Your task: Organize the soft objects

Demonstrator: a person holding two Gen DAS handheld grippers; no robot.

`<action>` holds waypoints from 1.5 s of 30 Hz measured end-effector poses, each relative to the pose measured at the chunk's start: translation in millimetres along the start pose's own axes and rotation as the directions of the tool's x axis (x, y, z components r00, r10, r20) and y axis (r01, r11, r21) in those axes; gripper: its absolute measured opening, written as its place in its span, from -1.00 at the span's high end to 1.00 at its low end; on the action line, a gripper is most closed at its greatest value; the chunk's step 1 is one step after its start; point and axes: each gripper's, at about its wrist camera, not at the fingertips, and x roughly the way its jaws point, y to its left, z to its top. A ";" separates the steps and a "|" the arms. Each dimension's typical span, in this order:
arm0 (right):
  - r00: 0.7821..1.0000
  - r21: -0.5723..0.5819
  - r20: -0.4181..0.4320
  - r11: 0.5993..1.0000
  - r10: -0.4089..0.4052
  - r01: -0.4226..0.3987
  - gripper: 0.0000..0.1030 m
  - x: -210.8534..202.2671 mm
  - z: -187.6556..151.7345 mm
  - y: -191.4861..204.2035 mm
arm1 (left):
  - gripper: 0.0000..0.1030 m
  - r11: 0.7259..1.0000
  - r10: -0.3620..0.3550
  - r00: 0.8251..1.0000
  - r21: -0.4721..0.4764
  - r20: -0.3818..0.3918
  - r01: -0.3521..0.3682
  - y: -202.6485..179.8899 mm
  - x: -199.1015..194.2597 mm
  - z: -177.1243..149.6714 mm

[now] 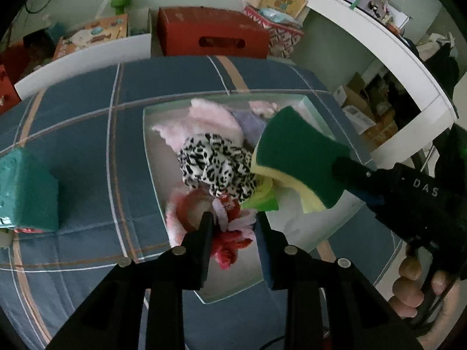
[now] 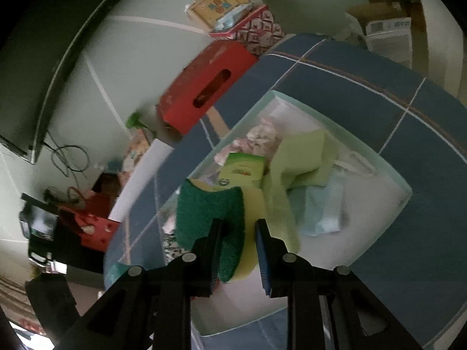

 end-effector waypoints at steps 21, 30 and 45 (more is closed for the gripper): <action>0.955 -0.170 0.047 0.939 -0.294 0.297 -0.07 -1.1 -5.9 25.5 | -0.72 0.991 0.081 0.995 -0.115 0.058 -0.074 40.7 -26.3 -9.8; 0.934 -0.345 0.067 0.871 -0.350 0.351 -0.54 6.9 -29.6 68.7 | -0.75 0.930 0.288 0.954 -0.263 0.089 -0.256 96.0 -50.5 -31.0; 0.931 -0.533 0.031 0.782 -0.364 0.323 -0.62 18.6 -98.0 101.7 | -0.75 0.871 0.356 0.934 -0.378 0.042 -0.315 138.3 -67.1 -81.5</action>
